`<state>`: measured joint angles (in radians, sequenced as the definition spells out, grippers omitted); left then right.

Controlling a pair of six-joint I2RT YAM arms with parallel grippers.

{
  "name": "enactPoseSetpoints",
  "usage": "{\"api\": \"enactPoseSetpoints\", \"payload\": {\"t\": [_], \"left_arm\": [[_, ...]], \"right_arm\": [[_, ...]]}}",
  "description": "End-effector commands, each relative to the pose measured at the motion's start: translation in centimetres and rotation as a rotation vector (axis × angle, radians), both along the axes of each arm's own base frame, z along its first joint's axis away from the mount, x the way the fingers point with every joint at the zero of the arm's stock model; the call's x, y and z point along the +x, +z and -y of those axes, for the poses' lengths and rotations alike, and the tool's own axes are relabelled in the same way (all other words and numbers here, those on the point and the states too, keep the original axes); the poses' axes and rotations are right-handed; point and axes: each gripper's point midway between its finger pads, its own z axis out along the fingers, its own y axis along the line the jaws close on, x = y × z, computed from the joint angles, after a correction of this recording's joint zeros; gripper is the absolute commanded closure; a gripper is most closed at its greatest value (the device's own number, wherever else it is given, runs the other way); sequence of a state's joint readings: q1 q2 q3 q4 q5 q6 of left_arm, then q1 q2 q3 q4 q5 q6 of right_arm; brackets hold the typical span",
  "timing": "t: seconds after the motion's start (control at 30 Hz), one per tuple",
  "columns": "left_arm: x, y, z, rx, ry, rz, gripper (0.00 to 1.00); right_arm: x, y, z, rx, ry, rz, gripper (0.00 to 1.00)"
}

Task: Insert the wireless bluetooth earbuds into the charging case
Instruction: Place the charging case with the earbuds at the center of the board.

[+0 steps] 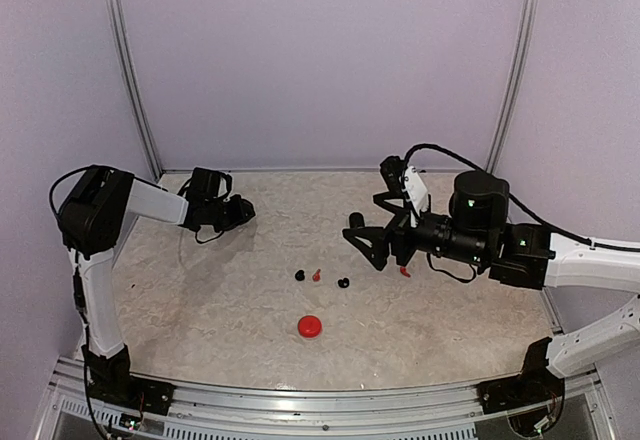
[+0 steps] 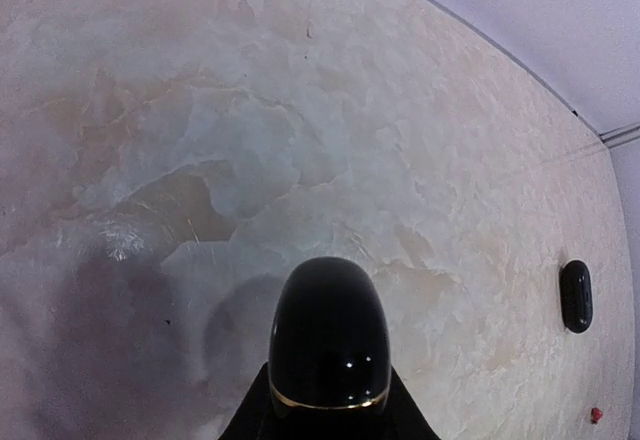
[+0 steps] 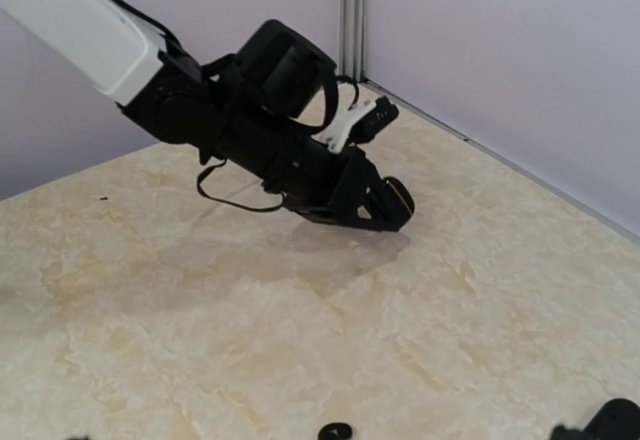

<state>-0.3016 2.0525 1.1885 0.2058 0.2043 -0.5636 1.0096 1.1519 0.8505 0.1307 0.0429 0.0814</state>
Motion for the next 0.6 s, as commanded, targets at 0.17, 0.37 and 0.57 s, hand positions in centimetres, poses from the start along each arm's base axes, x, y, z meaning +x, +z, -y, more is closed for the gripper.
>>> {"api": "enactPoseSetpoints", "payload": {"t": [0.17,0.37,0.57], "left_arm": [[-0.3,-2.1,0.4,-0.011,-0.010,-0.085,0.81],[-0.8,-1.8,-0.1,0.007,0.011,-0.088,0.61],[-1.6,-1.1,-0.9,0.047,0.025,-0.089,0.38]], "right_arm": [[0.8,-0.1,0.5,0.032,0.006,-0.051,0.01],[1.4,-0.1,0.8,0.053,0.037,-0.091,0.01],[2.3,-0.3,0.7,0.047,0.043,-0.122,0.00]]}}
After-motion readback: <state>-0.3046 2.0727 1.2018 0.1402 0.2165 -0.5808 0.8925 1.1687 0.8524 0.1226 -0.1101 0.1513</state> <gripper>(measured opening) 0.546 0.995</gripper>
